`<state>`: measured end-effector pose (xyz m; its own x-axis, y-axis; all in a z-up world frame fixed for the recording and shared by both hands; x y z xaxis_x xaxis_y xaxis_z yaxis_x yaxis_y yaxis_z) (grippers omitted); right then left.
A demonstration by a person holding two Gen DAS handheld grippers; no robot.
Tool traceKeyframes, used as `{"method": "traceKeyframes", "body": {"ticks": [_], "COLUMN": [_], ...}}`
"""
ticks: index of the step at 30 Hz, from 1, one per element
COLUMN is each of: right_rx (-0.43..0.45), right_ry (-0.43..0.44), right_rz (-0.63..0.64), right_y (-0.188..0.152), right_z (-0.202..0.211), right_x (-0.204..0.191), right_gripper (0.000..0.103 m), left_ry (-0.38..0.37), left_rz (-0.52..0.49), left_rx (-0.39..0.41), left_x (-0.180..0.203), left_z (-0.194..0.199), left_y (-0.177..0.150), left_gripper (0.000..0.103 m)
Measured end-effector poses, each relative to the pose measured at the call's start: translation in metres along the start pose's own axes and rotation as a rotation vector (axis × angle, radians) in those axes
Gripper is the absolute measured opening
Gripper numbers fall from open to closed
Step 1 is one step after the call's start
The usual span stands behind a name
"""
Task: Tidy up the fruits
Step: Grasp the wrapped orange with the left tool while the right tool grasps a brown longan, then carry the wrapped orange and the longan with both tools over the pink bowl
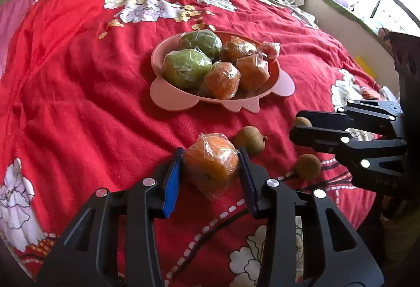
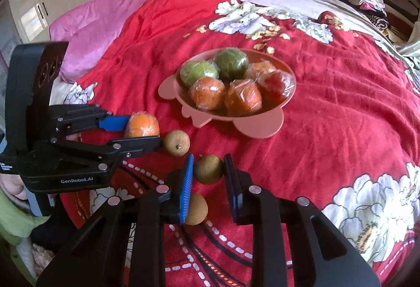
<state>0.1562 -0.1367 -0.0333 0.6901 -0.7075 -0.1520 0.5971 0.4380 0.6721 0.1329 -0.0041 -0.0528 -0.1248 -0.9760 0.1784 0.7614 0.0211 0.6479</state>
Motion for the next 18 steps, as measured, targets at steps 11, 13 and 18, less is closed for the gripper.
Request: {"method": "traceKeyframes", "body": {"ticks": [11,13,18], "right_rx": [0.059,0.069,0.096], "right_ry": [-0.013,-0.013,-0.015], "right_rz": [-0.014,-0.014,-0.008], "right_y": [0.016,0.02,0.035], "right_z": [0.014,0.016,0.019], "right_x": [0.011,0.013,0.017], "right_gripper": [0.022,0.022,0.022], "left_ry": [-0.008,-0.001,0.013], "left_rz": [0.031,0.033,0.036], "left_rx": [0.089,0.103,0.107], "left_x": [-0.013,-0.016,-0.023], "left_z": [0.031,0.034,0.031], "left_y": [0.036,0.046,0.06], "left_gripper": [0.032,0.032,0.032]}}
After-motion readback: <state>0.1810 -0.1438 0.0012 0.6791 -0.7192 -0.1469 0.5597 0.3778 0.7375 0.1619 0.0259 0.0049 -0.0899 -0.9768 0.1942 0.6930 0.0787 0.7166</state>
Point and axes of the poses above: each gripper's, at about its wrist camera, not at the fingertips, and z roughly against the way its jaws point, x to its right, y to its top, the point moved 4 cm from there along -z, roughly the way its jaws point, and after that the axes turned 5 degrees about x, right-handed, at the moved point
